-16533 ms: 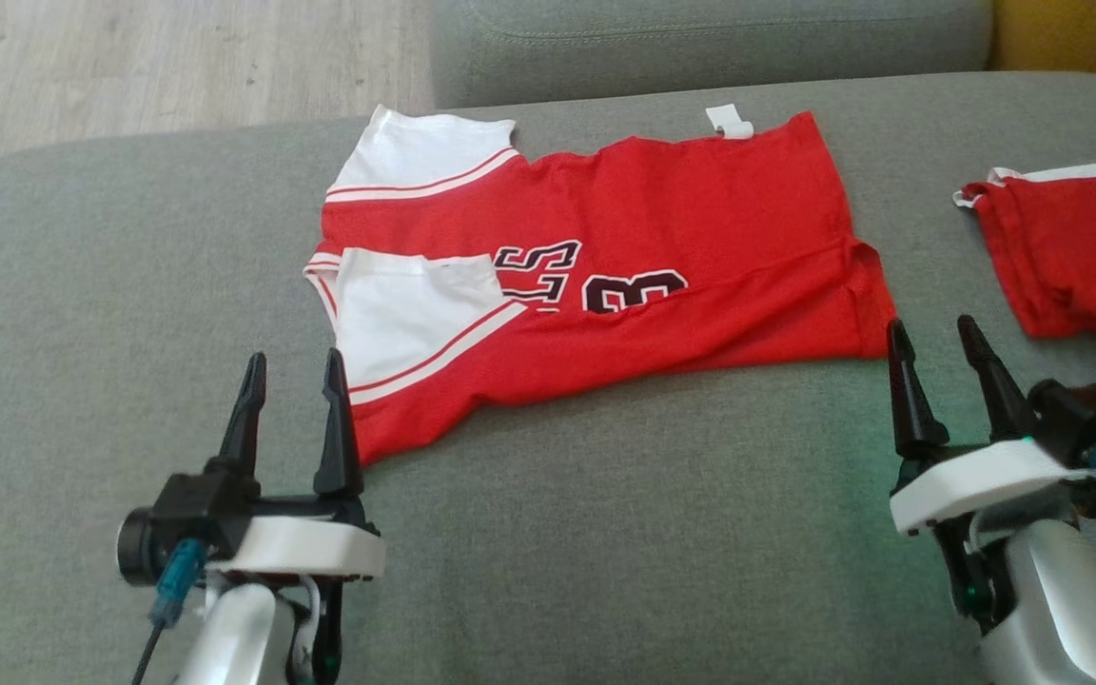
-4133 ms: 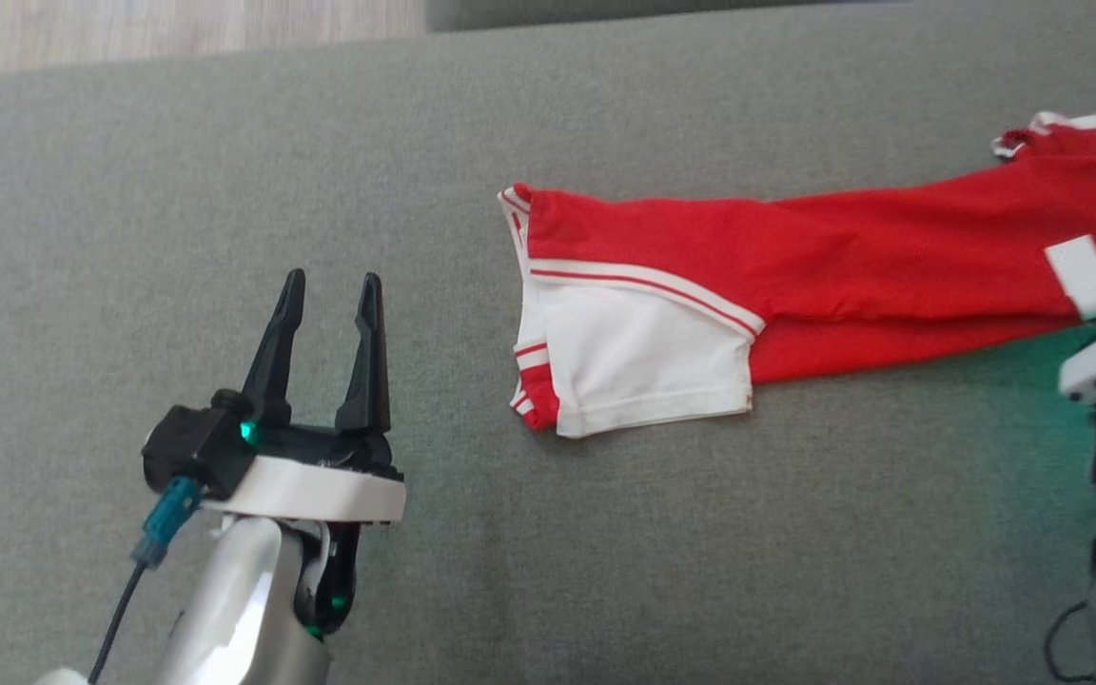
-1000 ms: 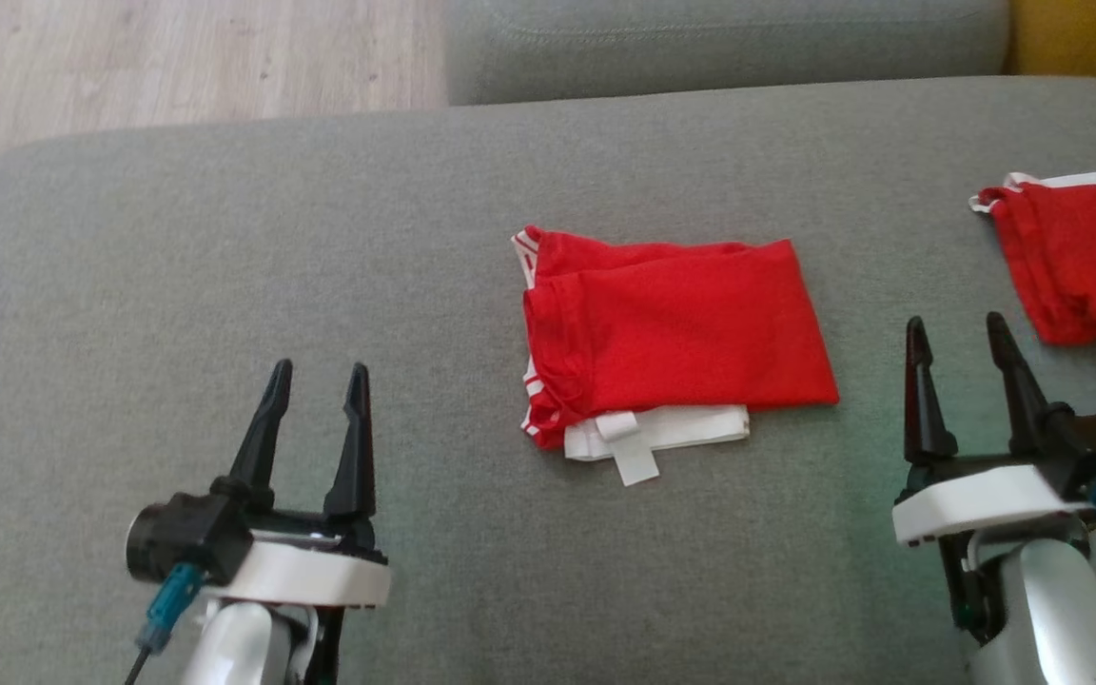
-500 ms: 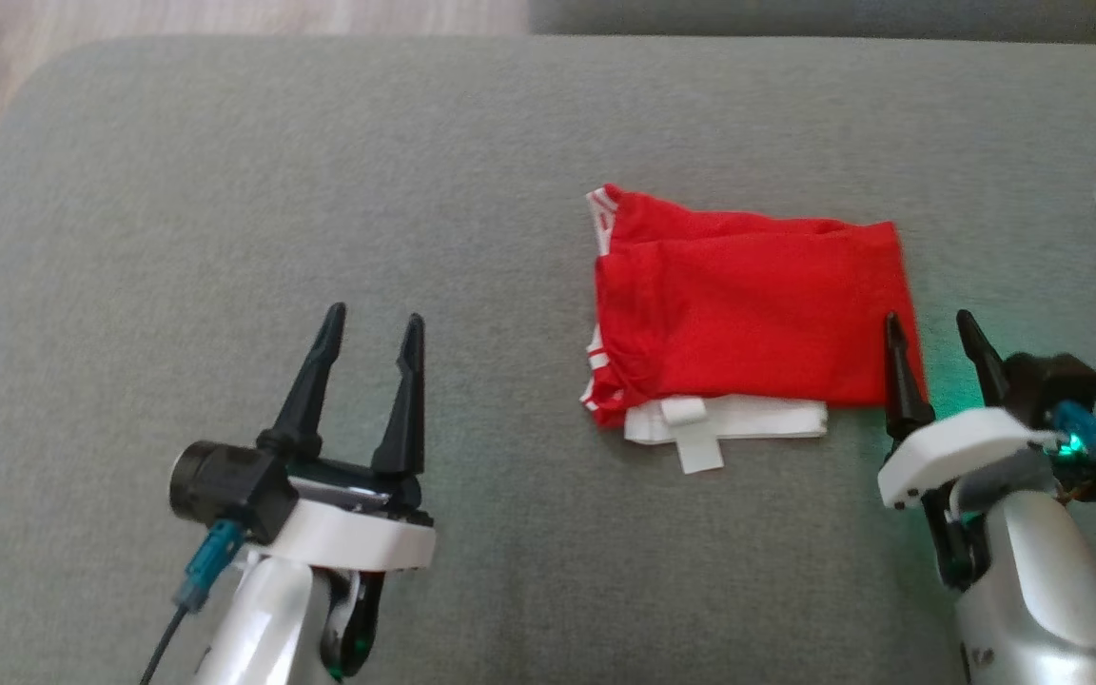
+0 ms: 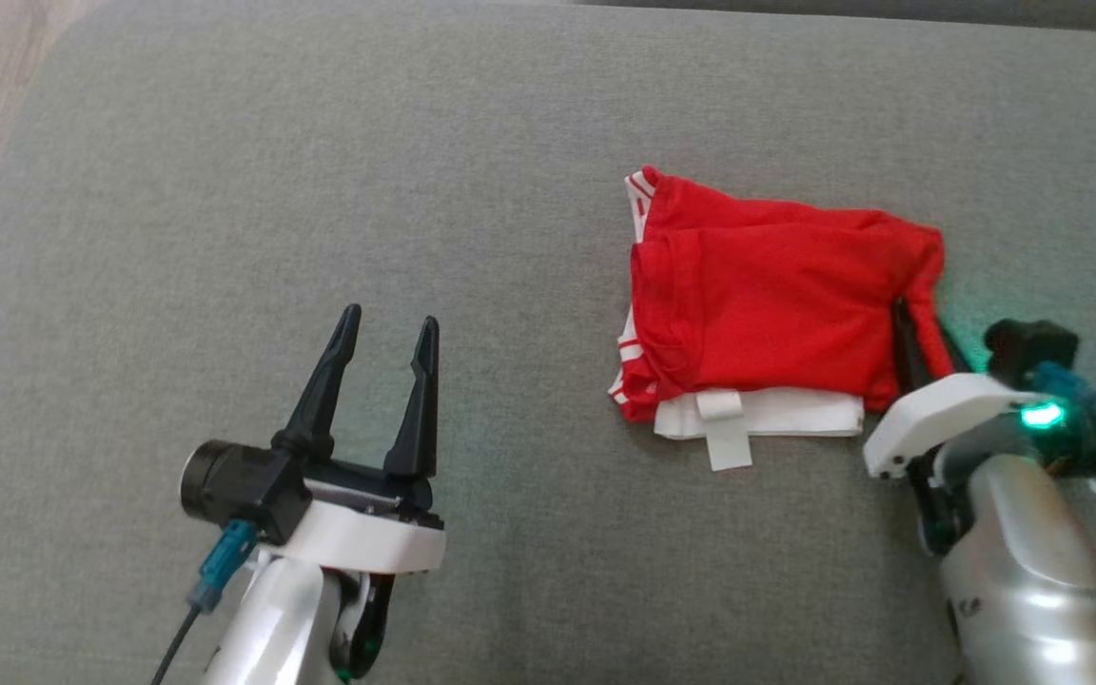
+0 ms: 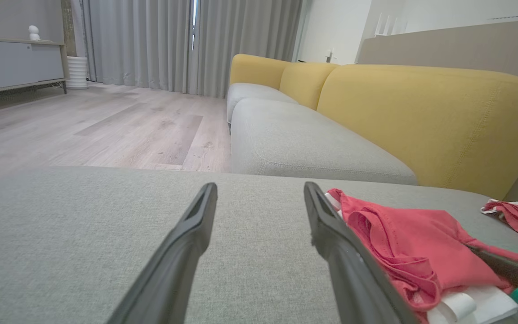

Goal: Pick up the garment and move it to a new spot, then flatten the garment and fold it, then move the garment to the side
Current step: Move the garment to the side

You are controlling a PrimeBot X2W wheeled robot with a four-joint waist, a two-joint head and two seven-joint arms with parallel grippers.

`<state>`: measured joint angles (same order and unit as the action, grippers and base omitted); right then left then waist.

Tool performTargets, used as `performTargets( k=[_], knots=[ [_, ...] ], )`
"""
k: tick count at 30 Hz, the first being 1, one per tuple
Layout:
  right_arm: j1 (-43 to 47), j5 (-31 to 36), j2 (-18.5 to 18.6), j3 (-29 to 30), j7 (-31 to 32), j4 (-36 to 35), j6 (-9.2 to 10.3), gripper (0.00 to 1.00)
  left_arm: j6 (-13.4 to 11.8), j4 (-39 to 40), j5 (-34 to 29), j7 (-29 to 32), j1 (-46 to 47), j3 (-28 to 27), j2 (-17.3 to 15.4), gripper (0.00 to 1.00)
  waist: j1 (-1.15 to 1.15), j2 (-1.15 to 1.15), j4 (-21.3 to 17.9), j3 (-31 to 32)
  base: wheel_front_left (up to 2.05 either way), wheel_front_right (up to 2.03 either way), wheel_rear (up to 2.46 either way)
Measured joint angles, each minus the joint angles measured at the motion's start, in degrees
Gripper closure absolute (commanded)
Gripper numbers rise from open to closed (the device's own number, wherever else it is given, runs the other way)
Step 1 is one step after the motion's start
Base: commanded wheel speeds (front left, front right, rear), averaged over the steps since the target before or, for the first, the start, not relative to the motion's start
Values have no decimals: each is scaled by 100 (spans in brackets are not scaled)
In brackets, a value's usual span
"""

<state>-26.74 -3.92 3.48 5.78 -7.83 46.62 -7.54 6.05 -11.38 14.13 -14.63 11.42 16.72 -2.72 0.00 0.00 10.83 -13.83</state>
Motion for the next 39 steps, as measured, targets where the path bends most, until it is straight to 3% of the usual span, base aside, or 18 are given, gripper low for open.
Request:
performTargets(
  k=[12,20,24,28,32,36,39],
  knots=[
    [-108,648,174,-762,-532,64,0,100,1,79,-60,-1,-1,18,0,0,0,0,-701,202,0,0,0],
    [-625,498,858,-1717,-361,-455,0,100,0,200,-57,-1,68,169,-1,0,-1,0,-1519,209,0,0,0],
    [-1045,230,1469,-2089,-211,-734,0,100,0,254,-58,-5,513,363,1,0,-1,0,-1933,58,0,0,0],
    [-1465,13,2180,-2018,-45,-759,0,100,1,289,-58,-8,972,572,10,0,0,0,-2136,-267,0,0,0],
    [-1767,-77,2627,-1768,10,-601,0,100,1,301,-58,-8,1128,641,7,0,1,0,-2200,-582,0,0,0],
    [-1926,-104,2960,-1384,81,-296,0,100,2,309,-59,-8,1228,731,9,0,1,0,-2134,-795,0,0,0],
    [-1975,-103,3014,-1114,86,-119,0,100,8,312,-70,-8,1238,716,4,0,0,0,-2039,-897,0,0,0]
  ],
)
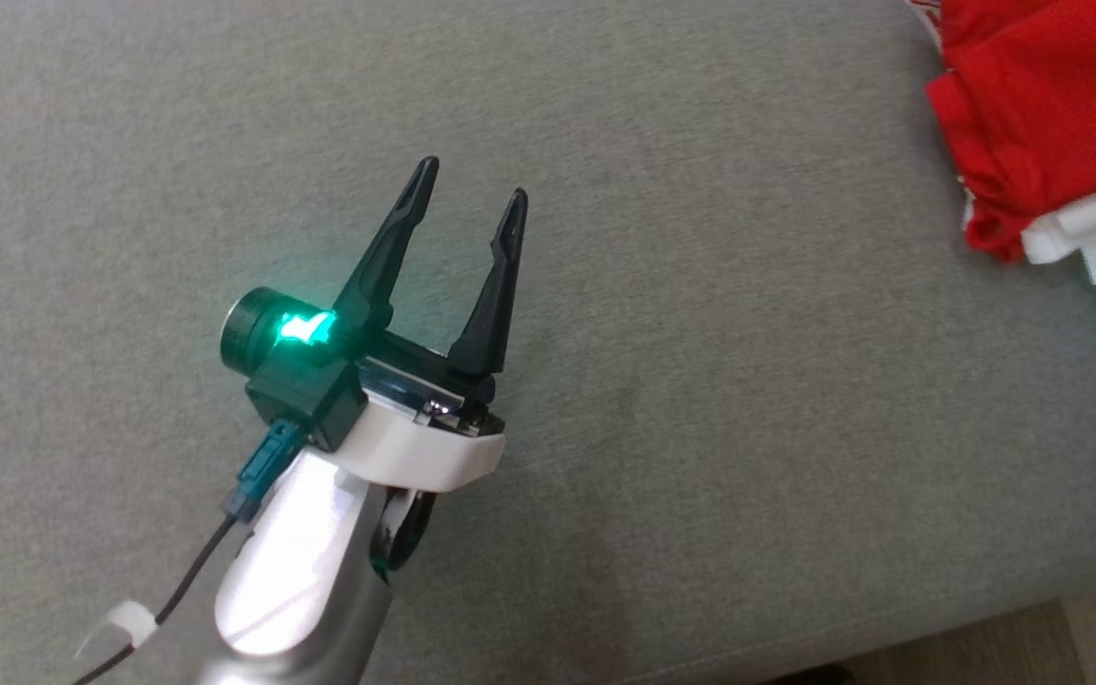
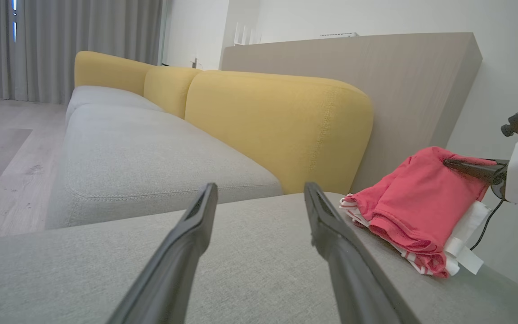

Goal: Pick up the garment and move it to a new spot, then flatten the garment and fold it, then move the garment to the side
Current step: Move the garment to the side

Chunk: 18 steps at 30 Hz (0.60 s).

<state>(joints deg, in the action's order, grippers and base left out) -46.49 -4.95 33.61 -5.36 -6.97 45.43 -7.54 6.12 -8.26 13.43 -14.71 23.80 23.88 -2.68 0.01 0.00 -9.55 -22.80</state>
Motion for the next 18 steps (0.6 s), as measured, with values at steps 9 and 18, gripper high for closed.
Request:
performTargets(
  k=[9,18],
  knots=[
    [-8,80,-67,383,-14,332,0,54,46,-22,-43,0,55,-118,0,0,0,0,146,-154,0,0,0],
    [-7,46,-349,461,-113,320,0,0,94,-69,-47,0,25,-252,3,0,-1,0,153,158,0,0,0]
  ],
)
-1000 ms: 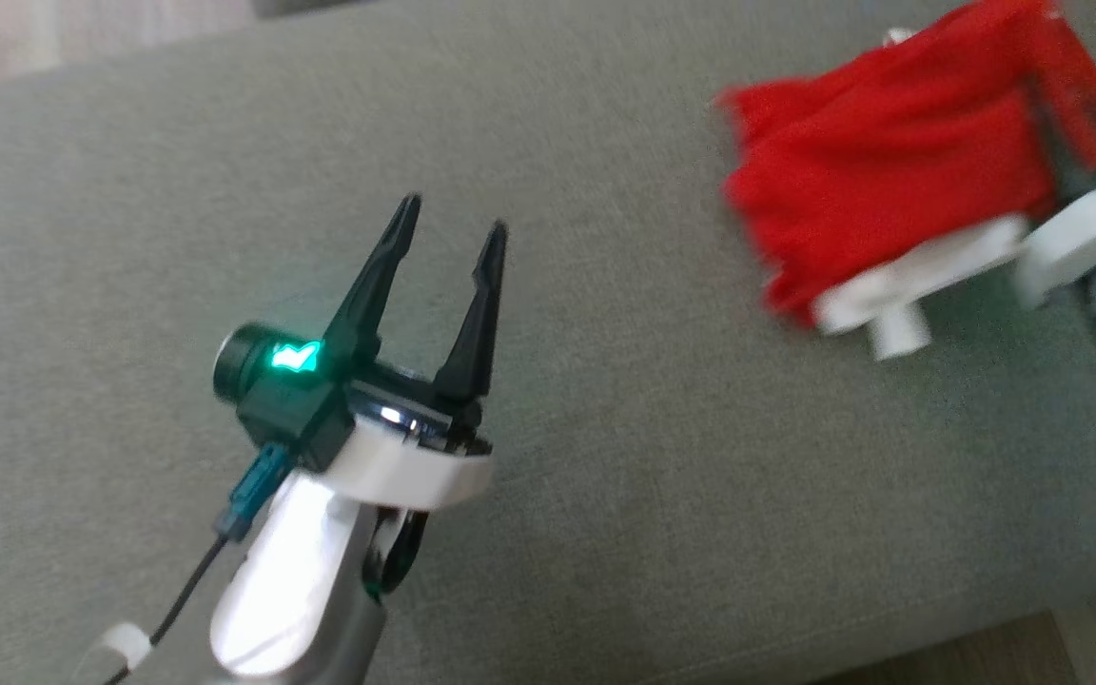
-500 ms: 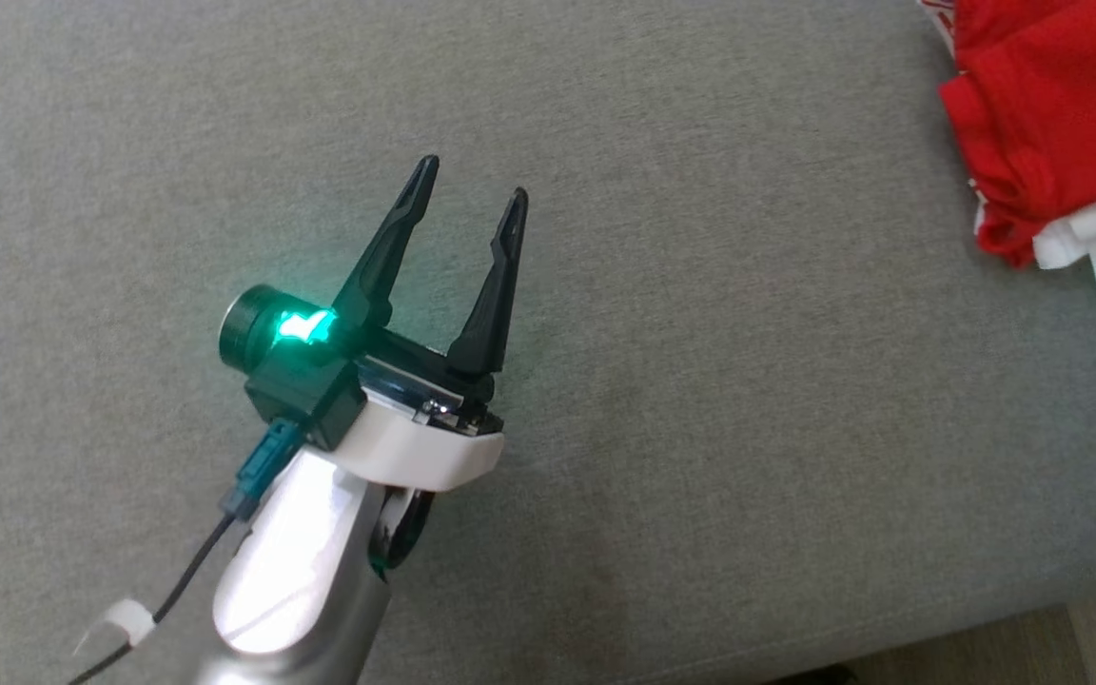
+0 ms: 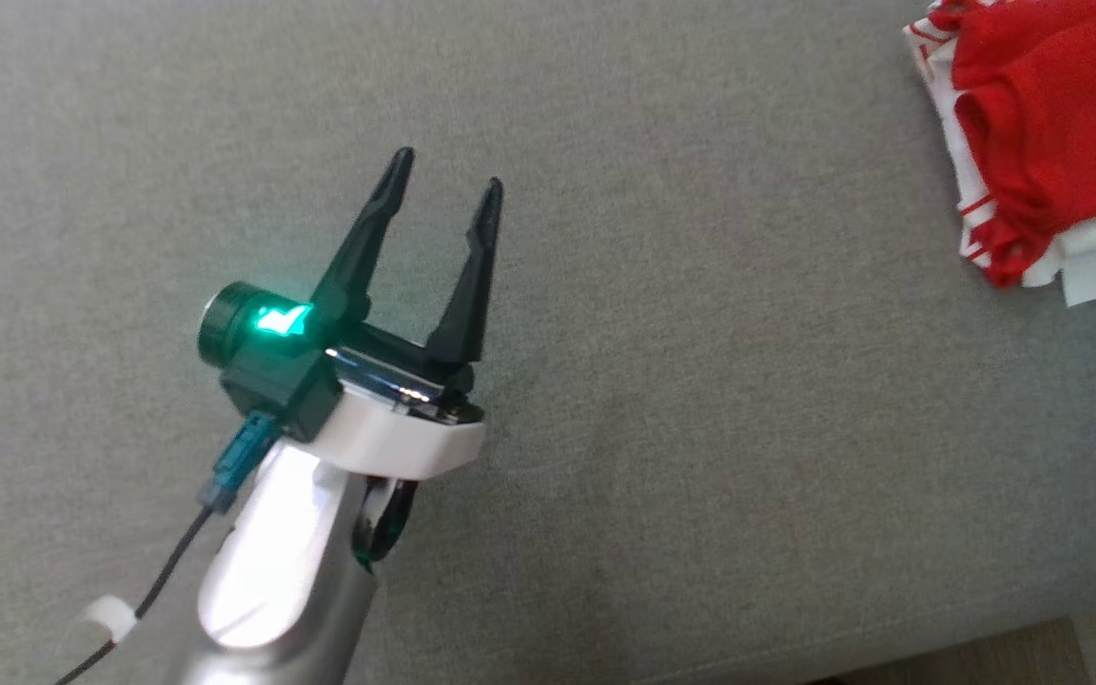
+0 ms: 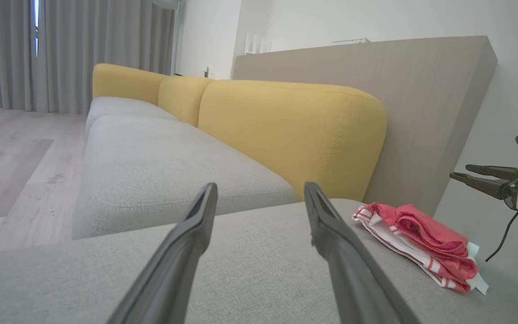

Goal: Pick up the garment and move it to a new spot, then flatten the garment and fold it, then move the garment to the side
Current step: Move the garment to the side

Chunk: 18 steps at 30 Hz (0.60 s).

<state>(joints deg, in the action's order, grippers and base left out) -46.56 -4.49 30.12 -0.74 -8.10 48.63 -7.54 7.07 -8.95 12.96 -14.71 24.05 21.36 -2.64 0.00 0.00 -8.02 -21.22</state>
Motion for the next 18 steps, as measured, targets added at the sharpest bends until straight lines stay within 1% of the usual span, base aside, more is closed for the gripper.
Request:
performTargets(
  k=[3,8,13,18],
  knots=[
    [2,-27,-76,-48,-48,-91,0,0,0,3,0,0,-68,-120,1,0,0,0,0,149,0,0,0],
    [45,-198,-372,-339,-155,-514,0,0,-2,12,0,0,-503,-379,1,0,-1,0,6,591,0,0,0],
    [361,-544,-765,-456,-200,-1267,0,0,-12,142,1,0,-820,-691,2,0,-2,0,71,1043,0,0,0],
    [1021,-926,-1239,-202,-190,-2106,0,0,-70,189,36,0,-1156,-898,2,0,-2,0,252,1384,0,0,0]
  ],
)
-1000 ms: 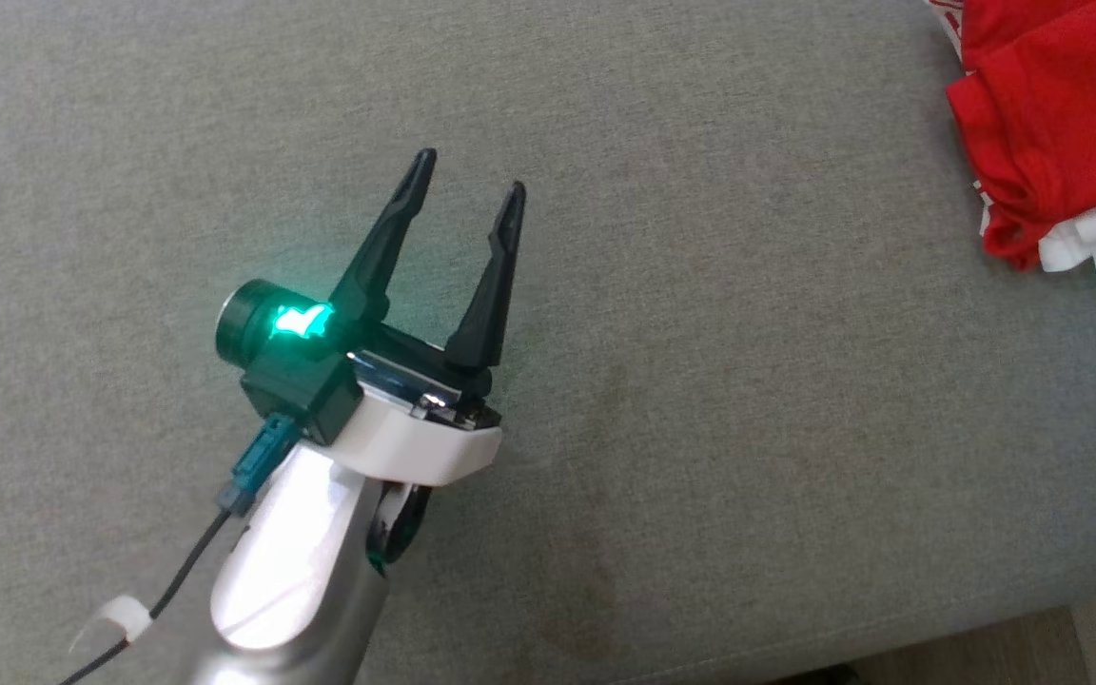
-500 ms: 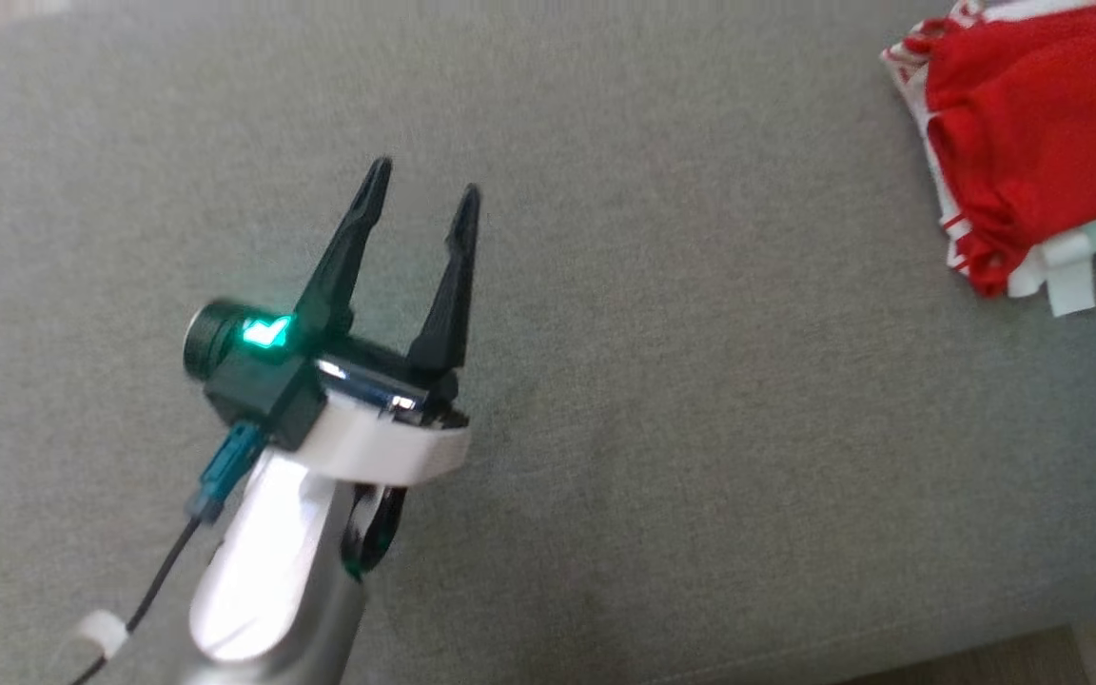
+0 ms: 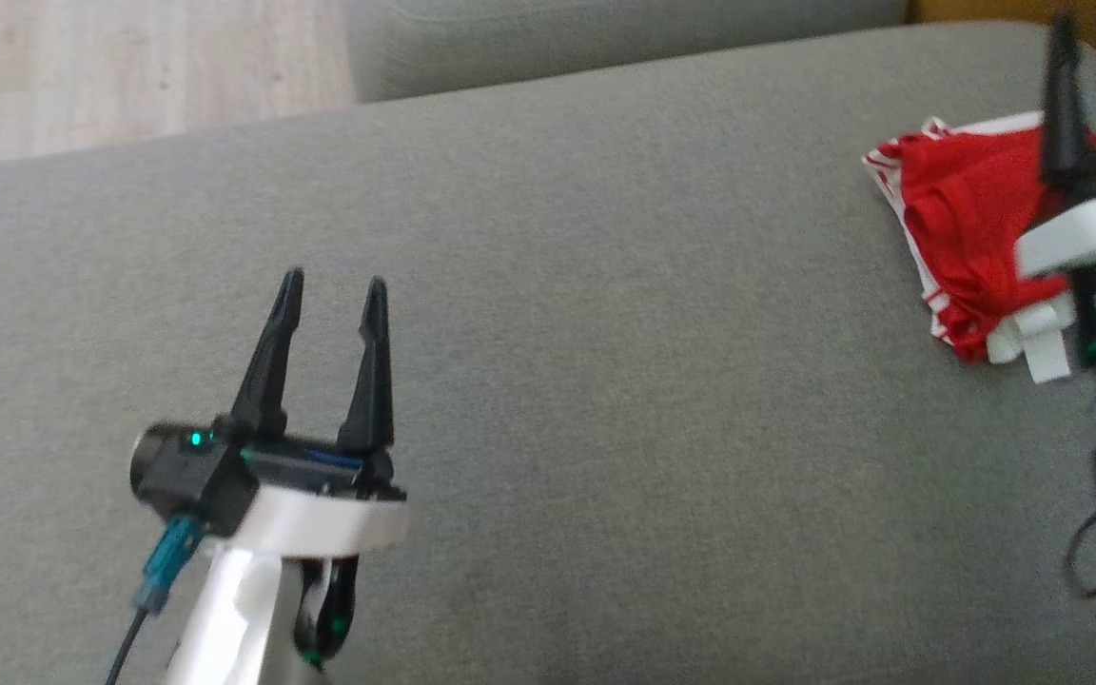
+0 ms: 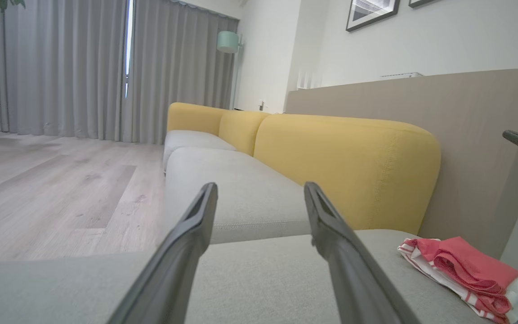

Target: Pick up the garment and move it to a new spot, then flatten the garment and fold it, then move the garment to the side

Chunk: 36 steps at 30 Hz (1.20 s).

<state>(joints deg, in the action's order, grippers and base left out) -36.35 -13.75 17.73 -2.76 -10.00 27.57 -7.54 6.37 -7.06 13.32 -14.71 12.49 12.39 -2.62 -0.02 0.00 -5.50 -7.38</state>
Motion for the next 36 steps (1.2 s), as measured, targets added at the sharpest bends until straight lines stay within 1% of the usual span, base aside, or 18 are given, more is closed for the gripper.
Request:
performTargets(
  k=[3,7,9,11,16,20,27,36],
  knots=[
    [459,-182,-445,160,101,-468,0,0,0,-8,91,0,-264,-129,-1,0,1,0,136,150,0,0,0],
    [1163,-189,-1032,275,112,-925,0,0,-10,-11,144,0,-578,-263,-4,0,1,0,292,346,0,0,0],
    [1539,-191,-1243,283,108,-1040,0,0,-13,-5,204,0,-718,-311,-7,0,1,0,368,430,0,0,0],
    [1912,-234,-1370,236,73,-1092,0,0,-15,-21,276,0,-841,-325,-10,0,1,0,431,510,0,0,0],
    [2734,-454,-1466,119,-200,-1070,0,0,-15,-32,371,0,-1140,-397,-10,0,1,0,544,705,0,0,0],
    [3049,-631,-1480,-101,-370,-981,0,0,-14,-66,488,0,-1319,-471,-12,0,1,0,587,771,0,0,0],
    [3114,-584,-1493,-210,-421,-892,0,0,-11,-42,530,0,-1421,-469,-13,0,1,0,602,786,0,0,0],
    [3114,-584,-1493,-238,-421,-1014,0,0,-5,89,626,0,-1420,-467,-12,0,2,0,586,765,0,0,0]
  ],
)
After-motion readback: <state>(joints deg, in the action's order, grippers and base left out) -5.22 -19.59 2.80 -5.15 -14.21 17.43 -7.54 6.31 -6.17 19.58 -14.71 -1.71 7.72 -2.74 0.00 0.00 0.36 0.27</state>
